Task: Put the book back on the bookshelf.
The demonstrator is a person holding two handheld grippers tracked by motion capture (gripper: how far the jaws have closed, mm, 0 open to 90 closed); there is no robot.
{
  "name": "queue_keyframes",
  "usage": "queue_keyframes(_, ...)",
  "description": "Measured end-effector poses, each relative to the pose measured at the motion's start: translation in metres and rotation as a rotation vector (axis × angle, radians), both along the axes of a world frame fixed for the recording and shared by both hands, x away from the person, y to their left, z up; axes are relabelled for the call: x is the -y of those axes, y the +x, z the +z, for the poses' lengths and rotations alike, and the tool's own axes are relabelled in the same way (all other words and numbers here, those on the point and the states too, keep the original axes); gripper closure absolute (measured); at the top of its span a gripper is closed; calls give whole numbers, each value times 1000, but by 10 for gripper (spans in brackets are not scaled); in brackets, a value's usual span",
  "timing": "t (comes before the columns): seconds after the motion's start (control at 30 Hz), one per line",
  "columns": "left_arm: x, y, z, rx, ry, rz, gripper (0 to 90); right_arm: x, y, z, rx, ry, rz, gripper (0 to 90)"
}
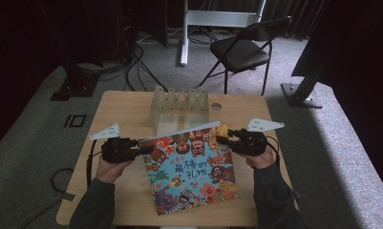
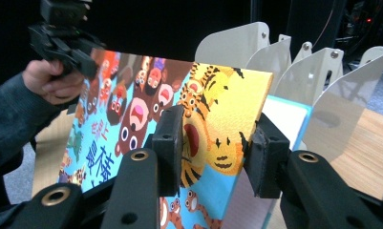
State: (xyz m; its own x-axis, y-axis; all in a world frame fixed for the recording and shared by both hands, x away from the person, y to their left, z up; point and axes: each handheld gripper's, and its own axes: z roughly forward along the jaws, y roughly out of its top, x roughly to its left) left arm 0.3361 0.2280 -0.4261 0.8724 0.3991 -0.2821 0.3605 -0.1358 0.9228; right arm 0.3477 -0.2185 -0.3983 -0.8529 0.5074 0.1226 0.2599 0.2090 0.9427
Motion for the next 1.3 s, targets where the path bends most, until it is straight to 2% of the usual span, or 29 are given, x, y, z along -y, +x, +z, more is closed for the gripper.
queue_keyframes(0.27,1,-5,17,70,-4,-7,693,0,-3,1,40,-31,-26,603)
queue_keyframes(0.5,2,-12,34,141,30,-1,725,-2,-4,3,75,-42,-54,611)
queue_keyframes(0.63,1,-14,40,177,29,7,742,-3,-6,7,109,-45,-61,630)
queue_keyframes(0.77,-1,-18,43,219,24,15,761,-4,-6,9,130,-38,-67,645)
queue_keyframes(0.87,-2,-20,44,244,39,17,765,-6,-5,10,133,-36,-64,644)
queue_keyframes(1.13,-3,-24,44,278,48,15,766,-8,-6,8,151,-38,-64,637)
queue_keyframes(1.3,0,-31,46,309,72,18,767,-8,-7,9,158,-46,-68,629)
